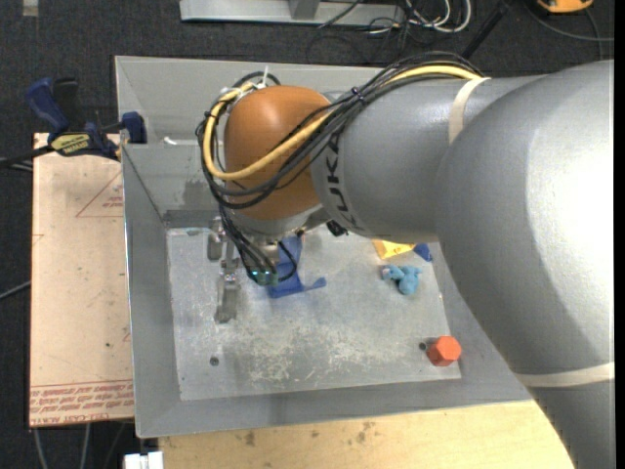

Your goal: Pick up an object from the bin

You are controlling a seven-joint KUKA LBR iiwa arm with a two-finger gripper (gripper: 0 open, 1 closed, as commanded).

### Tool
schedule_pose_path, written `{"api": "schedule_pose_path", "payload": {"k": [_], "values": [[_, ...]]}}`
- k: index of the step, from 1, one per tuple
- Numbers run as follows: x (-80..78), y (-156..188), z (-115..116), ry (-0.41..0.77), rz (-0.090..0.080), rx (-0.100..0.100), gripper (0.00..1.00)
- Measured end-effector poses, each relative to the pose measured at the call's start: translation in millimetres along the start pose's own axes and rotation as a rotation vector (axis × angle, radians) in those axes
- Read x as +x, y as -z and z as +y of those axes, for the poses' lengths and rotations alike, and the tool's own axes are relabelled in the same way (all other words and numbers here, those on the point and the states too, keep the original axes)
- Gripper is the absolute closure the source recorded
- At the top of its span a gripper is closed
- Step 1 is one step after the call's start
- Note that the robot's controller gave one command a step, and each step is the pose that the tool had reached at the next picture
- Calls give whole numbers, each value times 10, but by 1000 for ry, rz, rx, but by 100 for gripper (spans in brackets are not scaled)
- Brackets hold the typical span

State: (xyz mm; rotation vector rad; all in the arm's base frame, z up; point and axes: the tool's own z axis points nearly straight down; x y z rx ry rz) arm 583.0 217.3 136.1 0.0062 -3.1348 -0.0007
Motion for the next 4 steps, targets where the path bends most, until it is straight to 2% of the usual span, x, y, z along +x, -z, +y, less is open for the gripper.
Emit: {"api": "schedule_pose_path", "payload": {"k": [1,2,3,4], "values": [[-594,-673,-876,457,-7,3,0],[-499,-349,-1493,188,-10,1,0],[-630,-353,-1358,319,-11,0,0],[-675,-661,-1510,47,-7,-1,0]]}}
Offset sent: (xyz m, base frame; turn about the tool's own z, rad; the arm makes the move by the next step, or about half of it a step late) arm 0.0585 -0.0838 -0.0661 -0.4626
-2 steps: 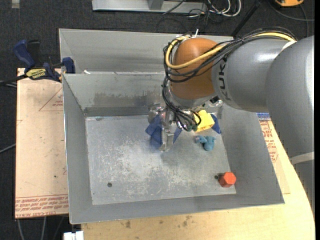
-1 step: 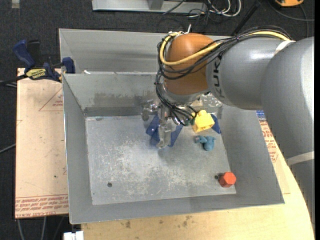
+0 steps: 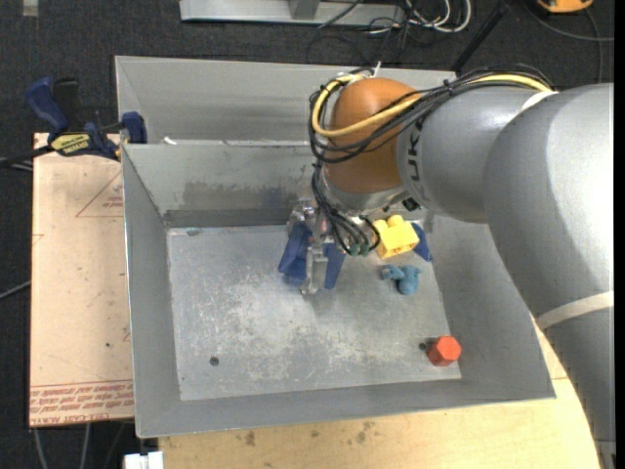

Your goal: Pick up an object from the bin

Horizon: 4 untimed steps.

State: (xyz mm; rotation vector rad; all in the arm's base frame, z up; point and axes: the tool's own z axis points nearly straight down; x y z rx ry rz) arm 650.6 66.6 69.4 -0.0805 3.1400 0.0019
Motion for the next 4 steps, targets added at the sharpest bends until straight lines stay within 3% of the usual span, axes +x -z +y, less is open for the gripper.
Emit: {"api": "schedule_pose_path", "payload": {"k": [1,2,4], "values": [[-5,3,3,-1,-1,-2,0],[-14,14,5,-2,-4,-2,100],[-54,809,11,-3,-8,0,100]]}}
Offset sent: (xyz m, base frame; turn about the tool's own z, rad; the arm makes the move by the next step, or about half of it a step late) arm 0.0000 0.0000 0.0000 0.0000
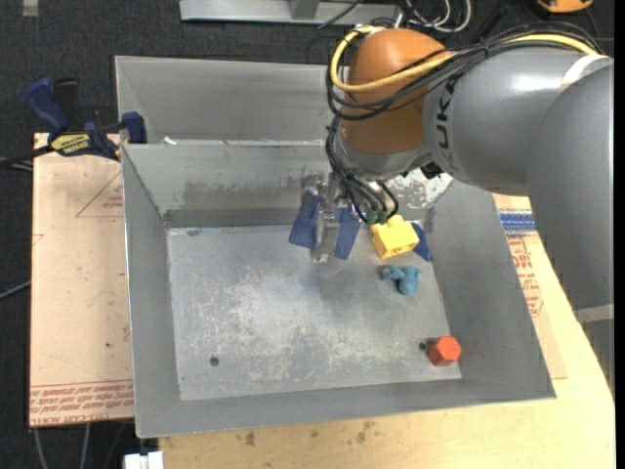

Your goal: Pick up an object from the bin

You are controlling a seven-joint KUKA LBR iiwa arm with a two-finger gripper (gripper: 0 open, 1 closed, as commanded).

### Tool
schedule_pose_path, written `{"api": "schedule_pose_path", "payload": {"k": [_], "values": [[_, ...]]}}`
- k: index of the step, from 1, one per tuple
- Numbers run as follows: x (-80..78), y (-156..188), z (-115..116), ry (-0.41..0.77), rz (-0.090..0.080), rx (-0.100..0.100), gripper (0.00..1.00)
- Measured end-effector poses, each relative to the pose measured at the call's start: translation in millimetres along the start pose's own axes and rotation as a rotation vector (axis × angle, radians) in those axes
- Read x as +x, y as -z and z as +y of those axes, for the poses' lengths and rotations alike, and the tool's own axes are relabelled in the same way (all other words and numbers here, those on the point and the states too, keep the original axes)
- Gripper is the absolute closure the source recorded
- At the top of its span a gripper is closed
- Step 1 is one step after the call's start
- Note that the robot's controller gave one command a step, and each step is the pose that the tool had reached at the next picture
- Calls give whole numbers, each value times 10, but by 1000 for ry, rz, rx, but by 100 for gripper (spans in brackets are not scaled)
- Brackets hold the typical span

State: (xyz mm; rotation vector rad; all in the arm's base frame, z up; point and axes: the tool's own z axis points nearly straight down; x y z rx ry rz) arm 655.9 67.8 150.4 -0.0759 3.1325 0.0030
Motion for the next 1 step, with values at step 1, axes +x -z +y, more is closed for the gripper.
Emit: {"api": "schedule_pose_path", "payload": {"k": [1], "values": [[-15,238,3,-1,2,0,100]]}}
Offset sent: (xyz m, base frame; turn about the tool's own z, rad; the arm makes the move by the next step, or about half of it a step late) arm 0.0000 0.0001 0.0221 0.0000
